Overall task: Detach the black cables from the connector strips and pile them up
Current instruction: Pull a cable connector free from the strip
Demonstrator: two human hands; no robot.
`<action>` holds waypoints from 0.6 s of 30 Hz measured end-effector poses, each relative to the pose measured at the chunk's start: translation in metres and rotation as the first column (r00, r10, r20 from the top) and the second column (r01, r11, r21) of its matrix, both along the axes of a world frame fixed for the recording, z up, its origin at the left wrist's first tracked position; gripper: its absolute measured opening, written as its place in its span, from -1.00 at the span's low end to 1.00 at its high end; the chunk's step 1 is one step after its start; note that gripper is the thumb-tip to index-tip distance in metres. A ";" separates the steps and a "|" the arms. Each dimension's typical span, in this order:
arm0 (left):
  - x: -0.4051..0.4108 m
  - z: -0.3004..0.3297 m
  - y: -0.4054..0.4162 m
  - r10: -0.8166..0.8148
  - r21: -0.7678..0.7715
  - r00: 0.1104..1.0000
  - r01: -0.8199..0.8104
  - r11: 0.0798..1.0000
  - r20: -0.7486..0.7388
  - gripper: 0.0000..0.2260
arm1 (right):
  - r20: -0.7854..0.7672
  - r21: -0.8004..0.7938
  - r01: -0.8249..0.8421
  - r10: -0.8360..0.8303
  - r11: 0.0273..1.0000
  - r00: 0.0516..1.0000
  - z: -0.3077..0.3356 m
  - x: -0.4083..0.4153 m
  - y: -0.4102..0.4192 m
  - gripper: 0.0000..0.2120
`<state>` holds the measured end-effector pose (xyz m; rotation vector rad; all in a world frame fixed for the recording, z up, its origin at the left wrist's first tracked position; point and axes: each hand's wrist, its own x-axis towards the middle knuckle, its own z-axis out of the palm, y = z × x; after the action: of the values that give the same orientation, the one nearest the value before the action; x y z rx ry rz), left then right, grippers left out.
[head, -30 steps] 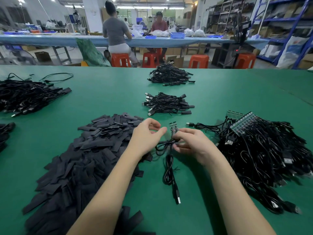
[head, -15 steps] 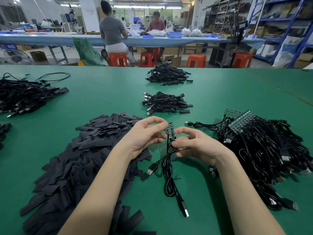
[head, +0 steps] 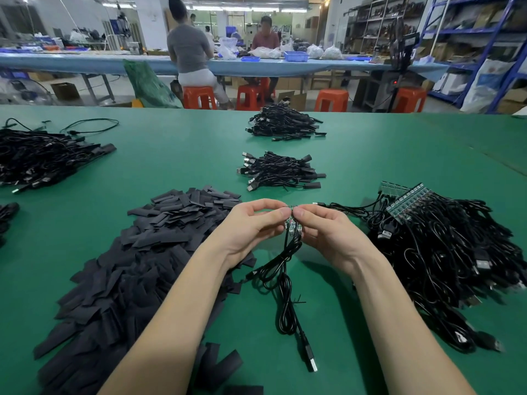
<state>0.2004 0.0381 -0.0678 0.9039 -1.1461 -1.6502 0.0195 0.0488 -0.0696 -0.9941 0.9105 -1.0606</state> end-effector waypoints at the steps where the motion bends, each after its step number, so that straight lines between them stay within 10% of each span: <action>1: 0.000 0.001 0.000 -0.004 0.002 1.000 0.004 1.000 -0.014 -0.91 | 0.037 0.014 -0.011 0.011 1.000 0.999 0.000 0.000 0.000 -0.76; 11: -0.002 0.000 0.001 -0.059 0.075 0.972 0.078 0.994 -0.229 -0.92 | 0.235 0.098 -0.050 0.026 0.994 0.972 0.006 0.002 0.006 -0.93; 15: -0.002 -0.010 -0.003 0.153 -0.095 0.969 -0.137 0.986 0.192 -0.93 | 0.036 0.024 -0.020 0.019 1.000 0.999 0.019 -0.010 0.005 -0.86; 18: -0.006 -0.015 -0.005 0.397 -0.394 0.751 -0.198 0.898 0.527 -0.96 | -0.084 -0.046 0.041 -0.045 0.998 0.995 0.030 -0.008 0.002 -0.80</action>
<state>0.1946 0.0326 -0.0824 1.3677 -1.5332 -0.8824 0.0114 0.0513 -0.0393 -1.0670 0.9853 -1.0855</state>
